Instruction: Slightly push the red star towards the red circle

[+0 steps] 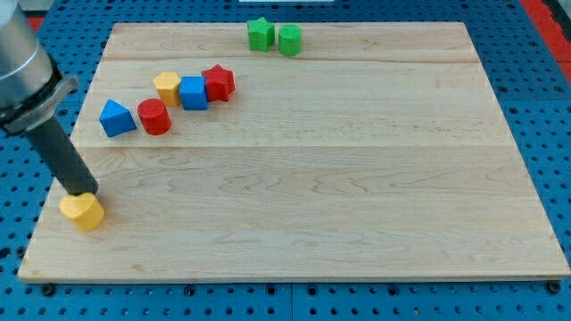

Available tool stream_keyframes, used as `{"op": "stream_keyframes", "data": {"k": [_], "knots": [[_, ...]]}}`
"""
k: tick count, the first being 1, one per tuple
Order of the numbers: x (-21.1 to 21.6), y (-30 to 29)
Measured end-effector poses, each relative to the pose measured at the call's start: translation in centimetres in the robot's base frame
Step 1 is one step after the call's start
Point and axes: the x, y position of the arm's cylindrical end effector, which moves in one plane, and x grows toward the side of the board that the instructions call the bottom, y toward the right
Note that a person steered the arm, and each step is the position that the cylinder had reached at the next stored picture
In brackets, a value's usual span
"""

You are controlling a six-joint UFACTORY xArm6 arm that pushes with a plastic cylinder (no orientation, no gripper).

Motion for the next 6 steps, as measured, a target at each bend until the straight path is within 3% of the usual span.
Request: {"op": "stream_keyframes", "data": {"k": [1, 2, 3, 4, 5, 6], "knots": [[-3.2, 4.5], [-4.3, 14.7], [-12.1, 19.5], [-20.1, 19.8], [-21.2, 15.5], [-19.5, 11.7]]}}
